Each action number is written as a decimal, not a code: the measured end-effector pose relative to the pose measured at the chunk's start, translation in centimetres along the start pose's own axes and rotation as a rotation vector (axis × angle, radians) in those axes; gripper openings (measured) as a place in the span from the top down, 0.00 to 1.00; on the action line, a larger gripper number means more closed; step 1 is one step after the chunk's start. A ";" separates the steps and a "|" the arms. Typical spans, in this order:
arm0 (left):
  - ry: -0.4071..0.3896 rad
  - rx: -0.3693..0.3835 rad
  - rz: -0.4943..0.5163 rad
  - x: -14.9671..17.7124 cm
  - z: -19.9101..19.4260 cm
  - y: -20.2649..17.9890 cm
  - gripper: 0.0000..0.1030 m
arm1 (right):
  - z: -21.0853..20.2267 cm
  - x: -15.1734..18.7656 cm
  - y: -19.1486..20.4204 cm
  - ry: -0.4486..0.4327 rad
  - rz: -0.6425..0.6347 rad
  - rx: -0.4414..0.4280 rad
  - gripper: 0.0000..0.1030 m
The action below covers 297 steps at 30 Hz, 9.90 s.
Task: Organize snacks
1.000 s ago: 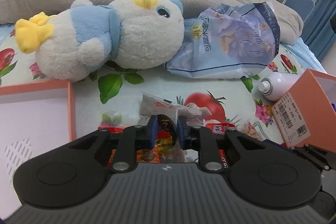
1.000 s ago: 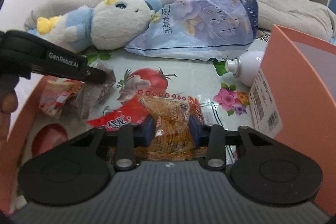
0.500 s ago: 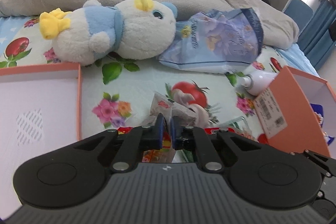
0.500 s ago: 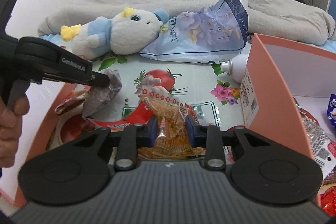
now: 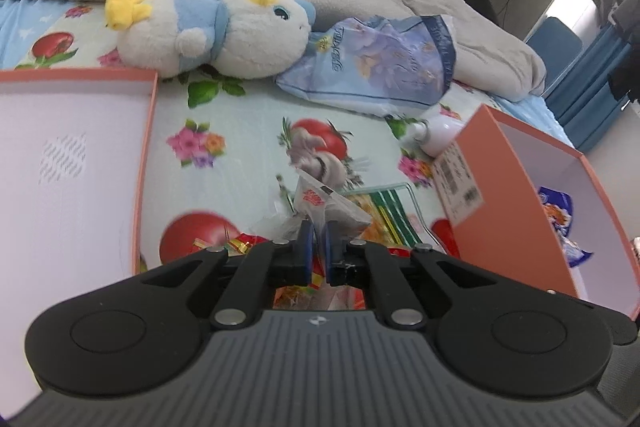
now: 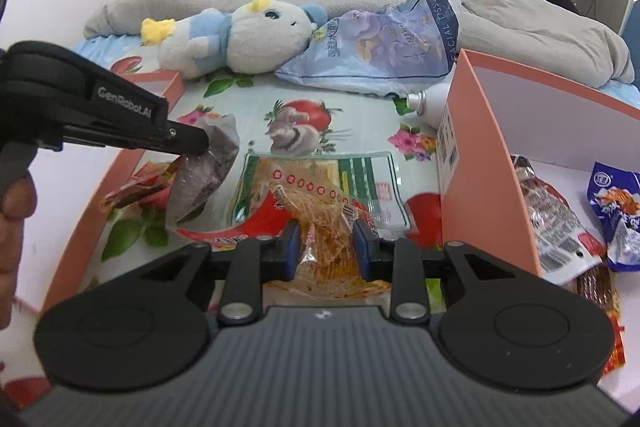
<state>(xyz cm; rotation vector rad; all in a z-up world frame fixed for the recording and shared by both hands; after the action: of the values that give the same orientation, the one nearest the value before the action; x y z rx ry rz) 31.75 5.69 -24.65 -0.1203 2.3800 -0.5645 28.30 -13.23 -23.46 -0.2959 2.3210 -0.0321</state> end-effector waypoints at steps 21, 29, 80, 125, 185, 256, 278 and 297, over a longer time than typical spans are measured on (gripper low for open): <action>0.162 -0.037 0.121 7.1 -3.6 0.2 0.70 | -4.2 5.5 0.4 0.086 -0.103 -0.025 0.70; 0.173 -0.125 0.234 8.2 -4.3 0.7 0.15 | -4.5 5.9 0.7 0.089 -0.111 -0.035 0.70; 0.290 -0.108 0.269 10.4 -2.7 1.1 0.43 | -5.2 7.0 0.2 0.113 -0.069 -0.101 0.70; -0.099 -0.021 0.055 -2.9 -12.8 -11.4 0.42 | -14.1 -6.5 -6.7 -0.164 0.051 -0.055 0.70; 0.172 0.154 0.308 -2.8 2.4 -30.7 0.27 | -10.3 0.3 -28.0 0.060 0.384 0.213 0.40; -0.046 -0.056 0.093 8.4 -15.5 -8.7 0.26 | -16.6 3.2 -6.9 0.002 0.060 -0.125 0.40; 0.048 -0.081 0.093 6.7 -2.2 -2.2 0.21 | -3.1 -5.7 -2.1 0.012 -0.509 -0.260 0.41; 0.084 -0.124 0.116 7.4 2.3 -0.7 0.21 | 7.8 -6.8 3.7 0.220 -1.057 -0.507 0.14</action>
<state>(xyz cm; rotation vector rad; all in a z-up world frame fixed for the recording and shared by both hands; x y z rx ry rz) 27.51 2.47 -30.39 -0.0129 2.4842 -0.3739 37.63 -7.59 -24.50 -1.8026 2.0782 0.0037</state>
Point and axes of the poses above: each gripper's, at about its wrist camera, not at the fingertips, and z roughly the way its jaws point, y to its left, x to its underside, the point moved 5 cm from there along z, roughly the way its jaws point, and after that the axes turned 8 degrees about x, right-handed, at the moved point
